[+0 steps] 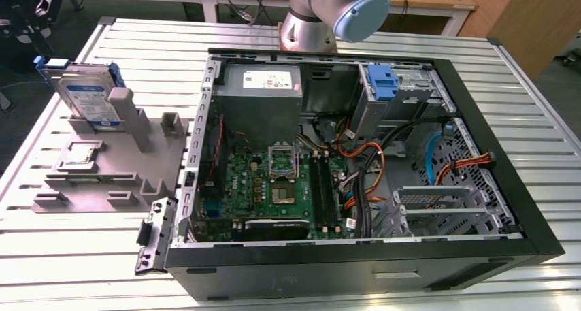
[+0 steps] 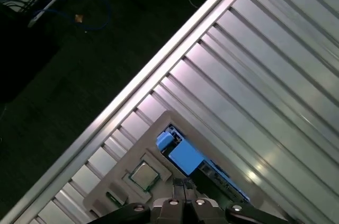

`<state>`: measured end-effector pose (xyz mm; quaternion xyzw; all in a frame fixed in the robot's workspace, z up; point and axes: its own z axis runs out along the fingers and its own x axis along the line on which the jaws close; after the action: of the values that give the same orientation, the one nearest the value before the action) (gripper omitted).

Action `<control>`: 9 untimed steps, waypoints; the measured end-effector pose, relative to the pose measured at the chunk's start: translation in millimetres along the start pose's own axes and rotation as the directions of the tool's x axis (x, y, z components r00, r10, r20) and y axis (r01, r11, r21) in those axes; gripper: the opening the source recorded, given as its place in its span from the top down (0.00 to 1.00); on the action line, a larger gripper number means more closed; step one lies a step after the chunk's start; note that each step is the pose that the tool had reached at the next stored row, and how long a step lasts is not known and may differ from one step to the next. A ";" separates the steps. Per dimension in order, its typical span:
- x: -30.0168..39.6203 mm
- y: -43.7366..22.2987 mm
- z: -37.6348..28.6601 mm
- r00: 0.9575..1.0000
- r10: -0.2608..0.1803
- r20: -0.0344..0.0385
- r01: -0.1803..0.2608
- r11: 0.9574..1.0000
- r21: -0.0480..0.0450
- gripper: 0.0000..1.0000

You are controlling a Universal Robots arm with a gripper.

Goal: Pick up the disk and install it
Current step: 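Pick up the disk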

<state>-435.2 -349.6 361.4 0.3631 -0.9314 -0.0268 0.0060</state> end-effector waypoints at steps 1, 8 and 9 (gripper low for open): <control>0.0 0.0 0.0 1.000 -0.018 -0.001 0.018 1.000 0.000 0.90; 0.1 0.1 0.2 0.990 -0.138 -0.007 0.138 0.990 -0.002 0.90; 0.2 0.1 0.2 0.988 -0.152 -0.008 0.152 0.988 -0.002 0.90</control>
<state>-435.5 -349.6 361.2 0.4333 -0.9009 -0.0262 0.0081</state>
